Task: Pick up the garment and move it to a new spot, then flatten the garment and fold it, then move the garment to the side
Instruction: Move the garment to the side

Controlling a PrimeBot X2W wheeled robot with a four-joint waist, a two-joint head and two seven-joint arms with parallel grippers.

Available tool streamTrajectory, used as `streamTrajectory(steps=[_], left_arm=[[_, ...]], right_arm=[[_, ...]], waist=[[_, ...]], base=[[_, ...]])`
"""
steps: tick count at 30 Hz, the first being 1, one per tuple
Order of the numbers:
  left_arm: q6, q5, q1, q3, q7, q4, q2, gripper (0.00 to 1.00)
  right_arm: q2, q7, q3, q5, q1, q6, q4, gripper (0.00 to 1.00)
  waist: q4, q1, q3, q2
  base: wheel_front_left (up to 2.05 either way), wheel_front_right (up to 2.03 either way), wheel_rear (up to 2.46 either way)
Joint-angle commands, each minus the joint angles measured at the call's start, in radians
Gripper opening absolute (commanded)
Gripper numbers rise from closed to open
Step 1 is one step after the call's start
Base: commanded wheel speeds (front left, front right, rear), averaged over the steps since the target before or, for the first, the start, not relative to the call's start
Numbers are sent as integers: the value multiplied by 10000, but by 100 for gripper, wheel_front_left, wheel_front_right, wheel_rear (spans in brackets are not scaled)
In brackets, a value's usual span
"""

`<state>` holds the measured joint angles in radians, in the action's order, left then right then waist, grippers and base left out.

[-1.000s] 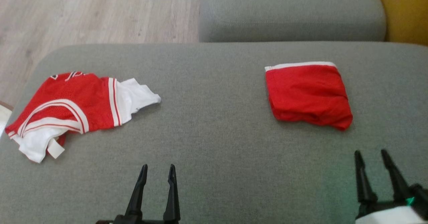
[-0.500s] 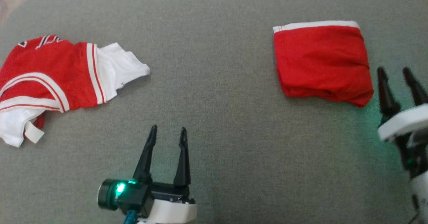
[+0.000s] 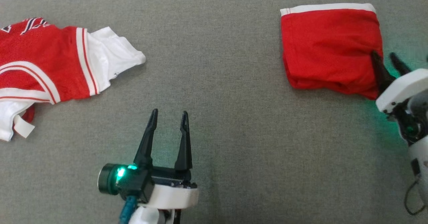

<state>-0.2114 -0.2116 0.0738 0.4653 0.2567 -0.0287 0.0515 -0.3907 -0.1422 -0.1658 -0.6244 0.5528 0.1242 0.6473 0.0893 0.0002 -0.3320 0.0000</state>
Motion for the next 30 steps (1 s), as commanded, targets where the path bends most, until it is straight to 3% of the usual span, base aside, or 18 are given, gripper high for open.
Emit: streamTrajectory(steps=[1, 5, 14, 22, 26, 30], left_arm=[[-68, -304, 242, -262, 51, 371, -13, 100], [-79, -722, 329, -351, 51, 427, -13, 100], [-8, -560, 503, -546, 51, 400, -13, 100], [219, -89, 935, -709, 51, 376, -13, 100], [329, 62, 1072, -707, 51, 283, -13, 100], [354, 168, 1113, -726, 51, 281, -13, 100]], right_arm=[[-53, -99, -336, -401, 191, 65, -43, 0], [41, -185, -627, -1126, 452, 65, 122, 0], [-1783, 642, -1736, -1333, 827, 65, -167, 0], [-3551, 902, -1974, -1198, 1299, 65, -52, 0], [-4084, 1132, -1830, -908, 1680, 65, 346, 0], [-4158, 1381, -1525, -514, 2122, 65, 889, 0]], waist=[[-49, -2, -93, 0], [-166, -2, -184, 0], [-1162, -2, -466, 0], [-1938, -2, -1026, 0], [-2119, -2, -1205, 0], [-2238, -2, -1266, 0]], base=[[0, 0, 0], [0, 0, 0], [0, 0, 0], [0, 0, 0], [0, 0, 0], [0, 0, 0]])
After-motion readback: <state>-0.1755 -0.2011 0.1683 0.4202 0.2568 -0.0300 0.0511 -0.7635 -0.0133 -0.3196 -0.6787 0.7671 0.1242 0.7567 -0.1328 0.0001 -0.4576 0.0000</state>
